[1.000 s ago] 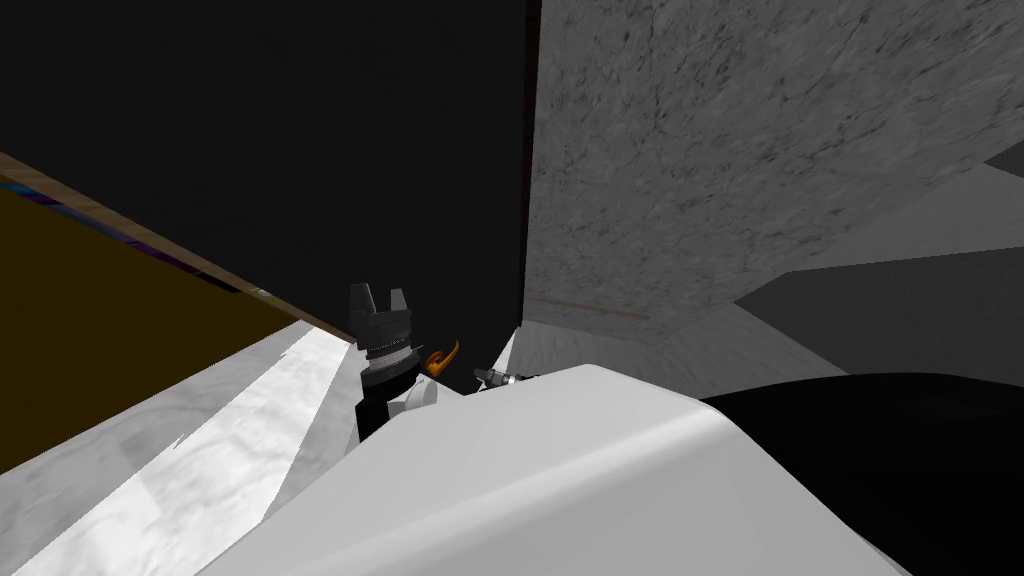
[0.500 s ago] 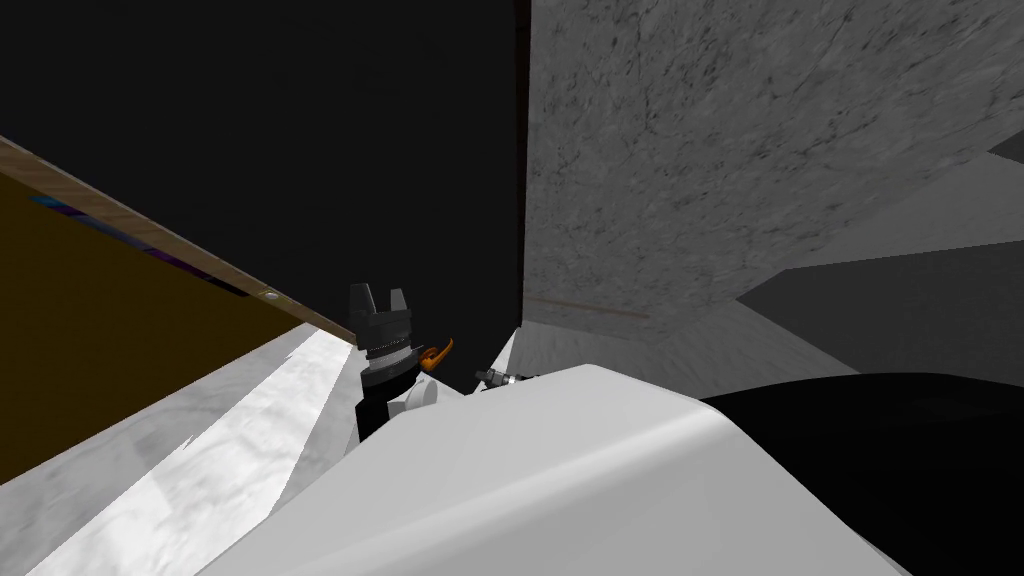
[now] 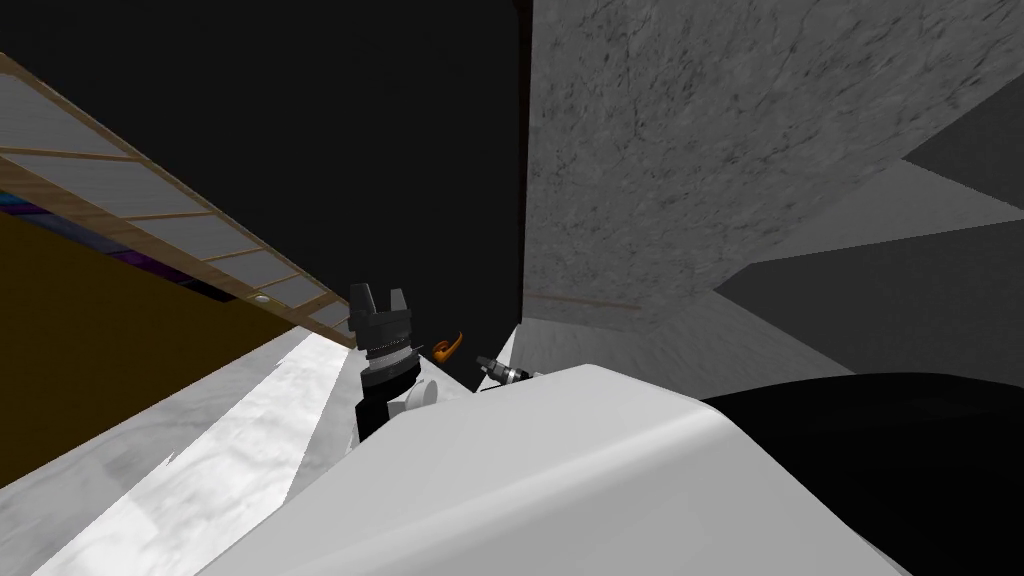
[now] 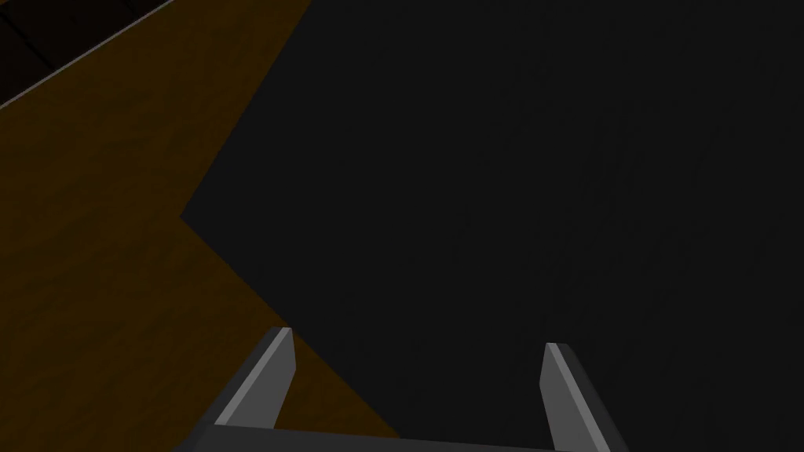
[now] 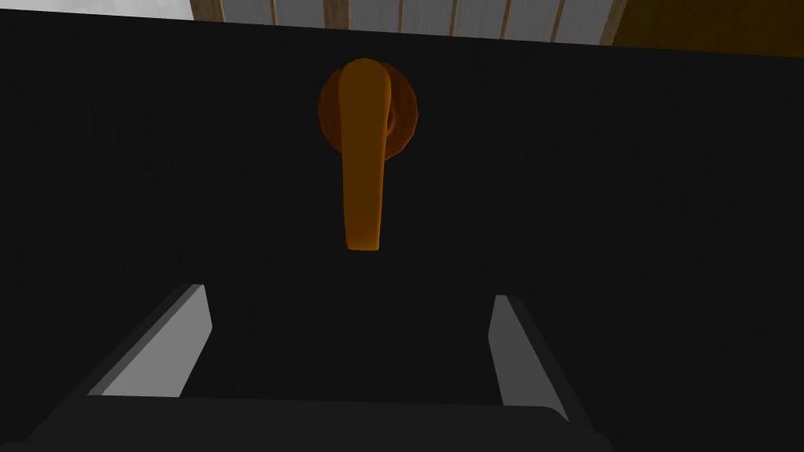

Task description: Push the door open

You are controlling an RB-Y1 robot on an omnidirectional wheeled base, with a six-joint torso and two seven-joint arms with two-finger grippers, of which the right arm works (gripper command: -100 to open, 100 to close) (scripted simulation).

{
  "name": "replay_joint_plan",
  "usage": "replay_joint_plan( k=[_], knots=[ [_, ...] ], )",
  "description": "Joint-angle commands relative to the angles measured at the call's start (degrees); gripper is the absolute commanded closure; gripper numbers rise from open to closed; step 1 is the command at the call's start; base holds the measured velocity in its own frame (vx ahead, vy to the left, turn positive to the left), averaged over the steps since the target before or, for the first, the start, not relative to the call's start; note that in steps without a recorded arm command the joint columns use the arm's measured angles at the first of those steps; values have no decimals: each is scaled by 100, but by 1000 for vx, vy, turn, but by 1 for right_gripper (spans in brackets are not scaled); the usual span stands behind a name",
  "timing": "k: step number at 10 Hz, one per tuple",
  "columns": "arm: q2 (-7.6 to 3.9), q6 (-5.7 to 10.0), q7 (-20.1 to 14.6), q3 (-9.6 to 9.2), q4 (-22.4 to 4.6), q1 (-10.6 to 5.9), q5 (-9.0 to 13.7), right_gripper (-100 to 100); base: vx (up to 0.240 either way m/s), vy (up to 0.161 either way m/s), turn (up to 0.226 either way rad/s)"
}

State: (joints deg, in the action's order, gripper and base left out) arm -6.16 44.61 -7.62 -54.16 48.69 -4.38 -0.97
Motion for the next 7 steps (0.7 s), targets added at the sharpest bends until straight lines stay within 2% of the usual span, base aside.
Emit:
replay_joint_plan(
  k=[1, 4, 5, 7],
  knots=[
    [96, -57, 74, 189, -78, -14, 34, -100, -99, 148, -95],
    [246, -140, 206, 535, -175, 4, 93, -100, -97, 130, -86],
    [185, -160, 168, 472, -94, 10, 84, -100, -30, 42, -11],
    [184, -151, 198, 527, -152, -7, 83, -100, 119, 131, 37]
  ],
)
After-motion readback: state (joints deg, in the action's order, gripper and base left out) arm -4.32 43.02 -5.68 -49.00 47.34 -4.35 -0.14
